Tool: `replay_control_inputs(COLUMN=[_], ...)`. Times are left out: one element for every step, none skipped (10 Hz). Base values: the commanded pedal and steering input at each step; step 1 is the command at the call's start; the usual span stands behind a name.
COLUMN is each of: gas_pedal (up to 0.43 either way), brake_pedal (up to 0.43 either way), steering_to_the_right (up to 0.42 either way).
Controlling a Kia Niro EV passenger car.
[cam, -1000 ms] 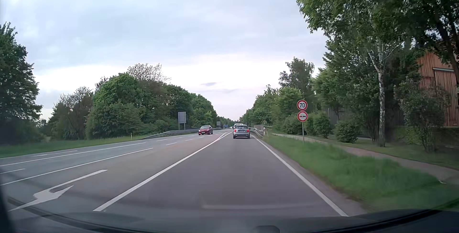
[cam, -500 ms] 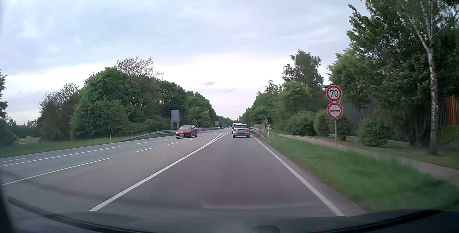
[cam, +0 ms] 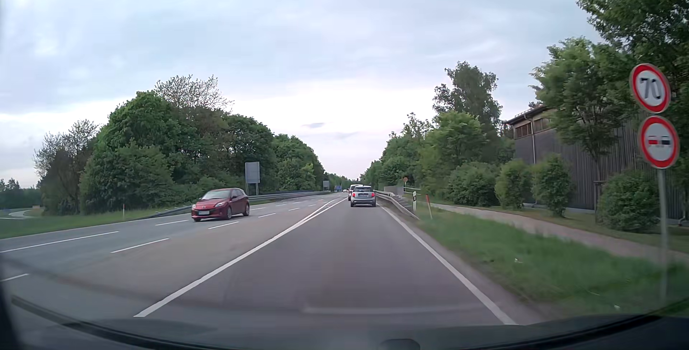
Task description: Follow the waypoints while adhering to traffic rules and regulations
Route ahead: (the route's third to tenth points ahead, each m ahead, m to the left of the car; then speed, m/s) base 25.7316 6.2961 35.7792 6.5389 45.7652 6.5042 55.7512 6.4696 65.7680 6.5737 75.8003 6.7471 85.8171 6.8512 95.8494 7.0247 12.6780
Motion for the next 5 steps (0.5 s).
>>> replay_control_inputs(gas_pedal=[0.157,0.169,0.177,0.177,0.189], brake_pedal=[0.0,0.0,0.0,0.0,0.0], steering_to_the_right=[-0.005,-0.005,-0.005,-0.005,-0.005])
